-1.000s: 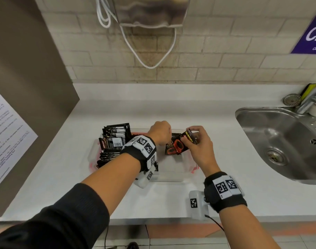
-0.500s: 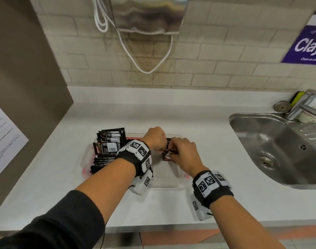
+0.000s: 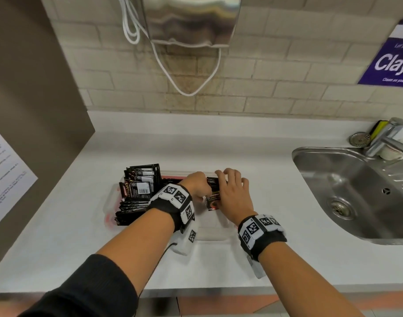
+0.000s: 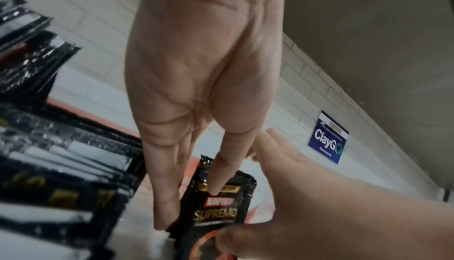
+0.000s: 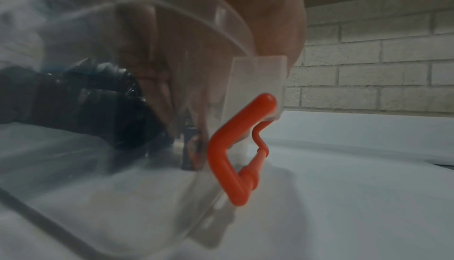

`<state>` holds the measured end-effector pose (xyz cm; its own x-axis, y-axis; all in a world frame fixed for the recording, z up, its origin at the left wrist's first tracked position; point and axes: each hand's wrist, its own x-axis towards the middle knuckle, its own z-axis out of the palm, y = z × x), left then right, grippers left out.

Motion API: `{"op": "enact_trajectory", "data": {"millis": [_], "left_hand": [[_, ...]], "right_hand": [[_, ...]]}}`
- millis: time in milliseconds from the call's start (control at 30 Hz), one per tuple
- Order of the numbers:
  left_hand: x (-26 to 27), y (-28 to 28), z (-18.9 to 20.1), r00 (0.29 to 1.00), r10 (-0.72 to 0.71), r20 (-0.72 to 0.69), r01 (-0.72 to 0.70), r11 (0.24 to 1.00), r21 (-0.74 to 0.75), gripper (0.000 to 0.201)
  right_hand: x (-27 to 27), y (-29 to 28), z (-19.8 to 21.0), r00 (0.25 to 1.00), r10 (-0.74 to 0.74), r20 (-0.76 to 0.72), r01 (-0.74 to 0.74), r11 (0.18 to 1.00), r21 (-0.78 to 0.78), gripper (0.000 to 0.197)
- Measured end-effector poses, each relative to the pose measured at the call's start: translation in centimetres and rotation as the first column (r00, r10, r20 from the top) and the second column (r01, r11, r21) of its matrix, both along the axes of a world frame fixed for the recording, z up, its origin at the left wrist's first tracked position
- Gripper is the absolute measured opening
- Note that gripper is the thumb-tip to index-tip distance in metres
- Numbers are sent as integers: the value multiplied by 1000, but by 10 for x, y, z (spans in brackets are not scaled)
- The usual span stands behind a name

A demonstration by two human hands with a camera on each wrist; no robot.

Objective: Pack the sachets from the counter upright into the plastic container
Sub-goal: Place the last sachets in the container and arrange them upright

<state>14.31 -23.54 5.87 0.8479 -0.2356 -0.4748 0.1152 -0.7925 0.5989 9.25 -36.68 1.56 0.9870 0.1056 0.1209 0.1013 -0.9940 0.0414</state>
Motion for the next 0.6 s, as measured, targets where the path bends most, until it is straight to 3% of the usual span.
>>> {"op": "enact_trajectory", "data": {"millis": [67,300,400,600], "left_hand": [[-4,-1,-1,1000,17,-22,-18,999,-32,3],[-2,-2,-7,979,160,-130,-184,963,-198,11],[-2,-4,-9,967,213,-137,-240,943,-229,21],[-4,-11,-9,950,228,-211,-288,901,-323,20]], "right_hand": [[0,0,-1,999,22,-49,-24,999,-29,70],[3,1,-3,985,77,-154,-87,995,-58,85],[3,1,-4,982,81,-169,-96,992,-85,83],[3,4,-5,984,59,-171,-78,991,-110,76]]}}
